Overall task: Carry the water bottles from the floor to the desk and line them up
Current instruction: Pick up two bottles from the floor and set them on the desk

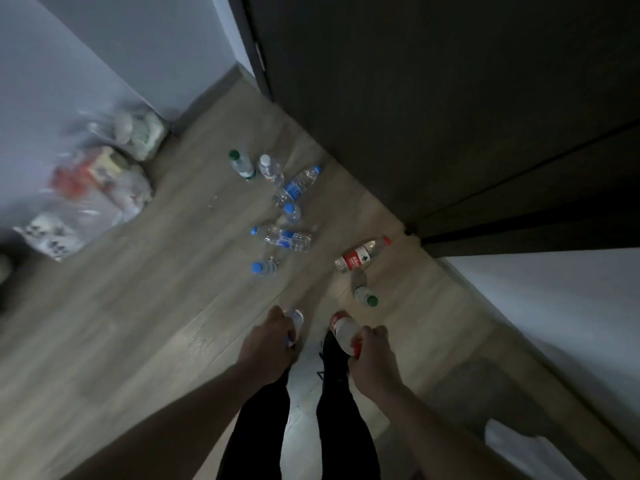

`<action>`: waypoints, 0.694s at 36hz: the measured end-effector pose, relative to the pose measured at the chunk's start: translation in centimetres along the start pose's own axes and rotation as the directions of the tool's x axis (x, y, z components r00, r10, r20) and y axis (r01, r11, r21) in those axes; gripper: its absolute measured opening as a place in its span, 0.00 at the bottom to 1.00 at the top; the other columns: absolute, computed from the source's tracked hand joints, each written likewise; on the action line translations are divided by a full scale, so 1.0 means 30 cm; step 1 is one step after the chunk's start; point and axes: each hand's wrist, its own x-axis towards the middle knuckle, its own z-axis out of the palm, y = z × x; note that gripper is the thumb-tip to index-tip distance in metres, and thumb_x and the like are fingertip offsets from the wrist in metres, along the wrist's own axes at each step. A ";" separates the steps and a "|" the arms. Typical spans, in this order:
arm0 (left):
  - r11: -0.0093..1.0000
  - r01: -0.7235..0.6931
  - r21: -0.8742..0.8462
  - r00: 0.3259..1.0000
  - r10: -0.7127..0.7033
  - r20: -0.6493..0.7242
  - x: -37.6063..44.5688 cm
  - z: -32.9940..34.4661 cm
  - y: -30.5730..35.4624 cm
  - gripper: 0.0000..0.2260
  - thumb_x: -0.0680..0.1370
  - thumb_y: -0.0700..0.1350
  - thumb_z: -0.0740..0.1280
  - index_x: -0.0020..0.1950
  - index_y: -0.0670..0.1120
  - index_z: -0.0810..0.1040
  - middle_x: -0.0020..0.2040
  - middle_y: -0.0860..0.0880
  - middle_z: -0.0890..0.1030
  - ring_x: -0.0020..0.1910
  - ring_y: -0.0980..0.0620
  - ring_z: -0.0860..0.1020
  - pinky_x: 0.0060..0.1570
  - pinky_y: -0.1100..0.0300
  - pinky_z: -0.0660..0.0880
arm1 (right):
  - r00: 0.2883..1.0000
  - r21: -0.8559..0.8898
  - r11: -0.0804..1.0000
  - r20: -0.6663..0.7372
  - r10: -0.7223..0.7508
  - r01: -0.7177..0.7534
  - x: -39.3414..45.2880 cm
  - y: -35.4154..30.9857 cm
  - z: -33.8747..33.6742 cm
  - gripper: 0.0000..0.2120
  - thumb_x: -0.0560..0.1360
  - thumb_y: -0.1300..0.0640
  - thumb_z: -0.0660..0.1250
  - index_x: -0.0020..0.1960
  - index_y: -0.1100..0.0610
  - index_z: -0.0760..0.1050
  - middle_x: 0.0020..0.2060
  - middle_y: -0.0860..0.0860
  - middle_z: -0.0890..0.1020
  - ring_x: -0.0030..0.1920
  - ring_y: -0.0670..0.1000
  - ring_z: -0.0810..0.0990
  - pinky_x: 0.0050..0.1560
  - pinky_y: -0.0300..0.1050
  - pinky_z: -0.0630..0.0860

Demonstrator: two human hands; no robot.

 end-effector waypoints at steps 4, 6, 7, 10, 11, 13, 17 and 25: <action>0.996 0.054 -0.066 0.997 -0.057 -0.056 -0.342 -0.179 0.071 0.08 0.74 0.41 0.70 0.46 0.53 0.75 0.53 0.52 0.70 0.40 0.45 0.79 0.42 0.48 0.79 | 0.991 -0.075 0.988 0.000 -0.135 0.135 -0.284 -0.130 -0.210 0.15 0.79 0.57 0.69 0.64 0.57 0.72 0.62 0.54 0.70 0.58 0.60 0.80 0.56 0.49 0.74; 0.993 0.079 -0.089 0.989 -0.089 -0.117 -0.493 -0.260 0.110 0.06 0.75 0.43 0.70 0.47 0.53 0.76 0.53 0.53 0.70 0.41 0.45 0.79 0.42 0.49 0.79 | 0.977 -0.118 0.970 0.014 -0.213 0.213 -0.412 -0.192 -0.307 0.18 0.79 0.57 0.68 0.67 0.58 0.71 0.66 0.55 0.69 0.61 0.59 0.78 0.59 0.48 0.74; 0.990 0.089 -0.110 0.983 -0.105 -0.149 -0.565 -0.300 0.128 0.06 0.75 0.43 0.71 0.47 0.53 0.76 0.53 0.53 0.70 0.42 0.45 0.79 0.42 0.50 0.78 | 0.968 -0.142 0.958 0.026 -0.248 0.249 -0.472 -0.223 -0.351 0.18 0.79 0.57 0.68 0.68 0.58 0.71 0.66 0.56 0.70 0.62 0.59 0.78 0.60 0.48 0.74; 0.975 0.093 -0.201 0.957 -0.143 -0.253 -0.768 -0.399 0.168 0.06 0.73 0.44 0.72 0.45 0.53 0.77 0.50 0.54 0.70 0.43 0.46 0.79 0.42 0.53 0.76 | 0.940 -0.206 0.917 0.066 -0.336 0.342 -0.637 -0.309 -0.457 0.16 0.78 0.57 0.69 0.65 0.56 0.74 0.65 0.55 0.71 0.62 0.58 0.78 0.58 0.44 0.72; 0.970 0.092 -0.226 0.947 -0.156 -0.282 -0.832 -0.423 0.173 0.06 0.73 0.43 0.72 0.44 0.53 0.78 0.50 0.54 0.70 0.43 0.46 0.79 0.42 0.54 0.76 | 0.927 -0.229 0.898 0.075 -0.368 0.375 -0.684 -0.334 -0.481 0.15 0.77 0.57 0.70 0.63 0.55 0.75 0.63 0.54 0.72 0.61 0.57 0.78 0.57 0.43 0.71; 0.957 0.088 -0.276 0.918 -0.185 -0.351 -0.947 -0.454 0.173 0.06 0.72 0.42 0.73 0.44 0.52 0.79 0.49 0.53 0.71 0.43 0.47 0.78 0.42 0.54 0.76 | 0.895 -0.262 0.857 0.079 -0.439 0.444 -0.763 -0.383 -0.516 0.13 0.76 0.57 0.71 0.59 0.55 0.77 0.60 0.52 0.74 0.60 0.56 0.78 0.58 0.43 0.72; 0.906 0.092 -0.413 0.827 -0.301 -0.475 -1.147 -0.480 0.136 0.08 0.71 0.41 0.75 0.42 0.52 0.79 0.47 0.54 0.72 0.38 0.52 0.76 0.38 0.60 0.72 | 0.827 -0.370 0.749 0.113 -0.551 0.550 -0.896 -0.476 -0.534 0.08 0.75 0.55 0.71 0.54 0.53 0.79 0.50 0.46 0.72 0.58 0.52 0.78 0.49 0.37 0.66; 0.861 0.018 -0.508 0.693 -0.377 -0.615 -1.464 -0.522 -0.017 0.09 0.70 0.37 0.73 0.42 0.51 0.80 0.46 0.54 0.74 0.38 0.58 0.73 0.37 0.73 0.67 | 0.715 -0.466 0.576 0.204 -0.668 0.671 -1.158 -0.696 -0.387 0.05 0.74 0.55 0.70 0.50 0.51 0.79 0.48 0.46 0.75 0.54 0.49 0.79 0.47 0.35 0.66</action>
